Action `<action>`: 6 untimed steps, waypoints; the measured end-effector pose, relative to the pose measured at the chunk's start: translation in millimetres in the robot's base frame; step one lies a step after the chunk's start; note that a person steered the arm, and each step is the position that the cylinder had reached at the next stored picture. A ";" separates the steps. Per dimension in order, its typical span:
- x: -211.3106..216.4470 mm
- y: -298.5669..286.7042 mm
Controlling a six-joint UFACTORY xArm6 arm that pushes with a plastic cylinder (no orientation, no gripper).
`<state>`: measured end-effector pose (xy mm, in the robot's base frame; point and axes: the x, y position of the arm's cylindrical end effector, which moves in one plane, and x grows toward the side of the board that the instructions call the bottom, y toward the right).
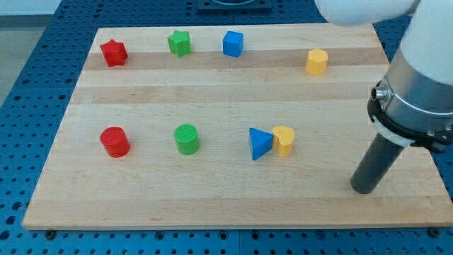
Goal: Move your arm towards bottom center
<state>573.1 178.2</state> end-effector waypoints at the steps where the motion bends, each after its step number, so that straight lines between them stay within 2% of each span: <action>1: -15.9 -69.8; 2: -17.7 -100.7; 3: -17.7 -100.7; 4: -17.7 -127.2; 6: -17.8 -237.8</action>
<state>555.3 -59.6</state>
